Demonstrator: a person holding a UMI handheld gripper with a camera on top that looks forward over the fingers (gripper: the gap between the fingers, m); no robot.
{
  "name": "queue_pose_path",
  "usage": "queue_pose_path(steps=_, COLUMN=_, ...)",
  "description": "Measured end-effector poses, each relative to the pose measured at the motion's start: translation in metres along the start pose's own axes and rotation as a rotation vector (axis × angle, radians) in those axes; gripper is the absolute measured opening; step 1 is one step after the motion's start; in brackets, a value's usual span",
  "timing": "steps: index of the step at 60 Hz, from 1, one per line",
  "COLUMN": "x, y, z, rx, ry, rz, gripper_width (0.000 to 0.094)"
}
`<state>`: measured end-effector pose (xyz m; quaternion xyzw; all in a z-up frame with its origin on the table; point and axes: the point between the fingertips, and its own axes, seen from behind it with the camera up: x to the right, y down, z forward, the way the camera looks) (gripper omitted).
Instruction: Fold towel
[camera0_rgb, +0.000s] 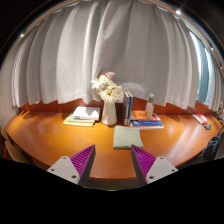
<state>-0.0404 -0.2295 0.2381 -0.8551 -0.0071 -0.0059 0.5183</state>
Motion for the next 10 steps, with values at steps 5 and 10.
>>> queue_pose_path(steps=5, x=-0.0024, y=0.0020, z=-0.0015, rx=-0.002, ry=0.001, rz=0.003, gripper_width=0.0700)
queue_pose_path(steps=10, x=-0.0024, y=0.0042, z=-0.0024, rx=-0.007, ry=0.001, rz=0.005, gripper_width=0.0699)
